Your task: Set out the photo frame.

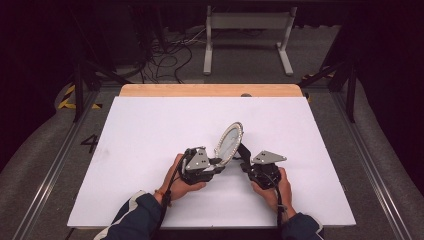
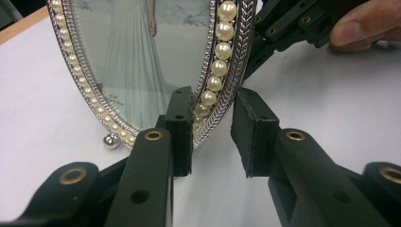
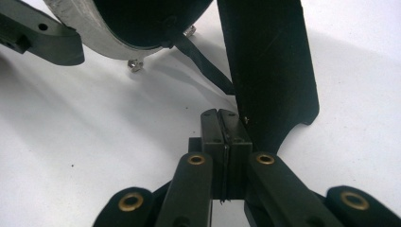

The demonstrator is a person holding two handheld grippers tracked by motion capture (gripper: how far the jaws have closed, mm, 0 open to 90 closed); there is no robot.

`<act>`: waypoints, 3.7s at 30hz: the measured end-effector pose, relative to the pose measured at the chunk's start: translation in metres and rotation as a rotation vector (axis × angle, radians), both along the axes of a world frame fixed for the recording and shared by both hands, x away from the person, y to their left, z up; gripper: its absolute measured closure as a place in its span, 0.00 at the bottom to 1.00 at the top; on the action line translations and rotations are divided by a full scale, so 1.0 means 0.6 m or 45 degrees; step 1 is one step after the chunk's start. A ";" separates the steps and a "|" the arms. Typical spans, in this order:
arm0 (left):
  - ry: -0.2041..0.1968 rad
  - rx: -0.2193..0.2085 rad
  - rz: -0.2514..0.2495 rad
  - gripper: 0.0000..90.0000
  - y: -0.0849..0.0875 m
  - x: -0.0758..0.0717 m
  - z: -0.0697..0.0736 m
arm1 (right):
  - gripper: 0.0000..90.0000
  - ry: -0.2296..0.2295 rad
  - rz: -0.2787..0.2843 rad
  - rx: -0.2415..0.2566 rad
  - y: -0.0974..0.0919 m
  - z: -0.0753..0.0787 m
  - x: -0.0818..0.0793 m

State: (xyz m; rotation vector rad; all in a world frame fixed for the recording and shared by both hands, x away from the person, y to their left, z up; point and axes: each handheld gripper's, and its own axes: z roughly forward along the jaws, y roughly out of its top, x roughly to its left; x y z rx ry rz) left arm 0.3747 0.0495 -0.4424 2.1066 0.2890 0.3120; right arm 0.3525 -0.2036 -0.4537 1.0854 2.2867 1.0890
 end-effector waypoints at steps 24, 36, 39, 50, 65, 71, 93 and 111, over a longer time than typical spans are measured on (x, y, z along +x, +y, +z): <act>-0.015 -0.011 0.104 0.60 0.115 -0.035 0.027 | 0.77 -0.103 0.102 0.117 0.030 0.030 -0.042; 0.033 0.092 0.289 0.30 0.208 -0.079 -0.005 | 0.53 -0.116 0.036 0.178 0.054 0.033 -0.035; 0.058 0.100 0.345 0.20 0.219 -0.085 -0.012 | 0.52 -0.126 0.050 0.175 0.064 0.034 -0.030; 0.051 0.129 0.438 0.15 0.236 -0.107 -0.020 | 0.45 -0.132 -0.023 0.199 0.098 0.026 -0.009; 0.070 0.139 0.470 0.15 0.245 -0.119 -0.026 | 0.57 -0.109 -0.141 0.237 0.109 0.018 0.018; 0.057 0.153 0.459 0.16 0.239 -0.113 -0.026 | 0.65 -0.078 -0.107 0.255 0.099 0.017 0.017; 0.087 0.154 0.389 0.16 0.203 -0.090 -0.029 | 0.71 -0.024 -0.078 0.271 0.059 0.016 -0.003; 0.087 0.155 0.385 0.16 0.201 -0.090 -0.030 | 0.80 -0.062 -0.168 0.380 0.079 -0.001 0.009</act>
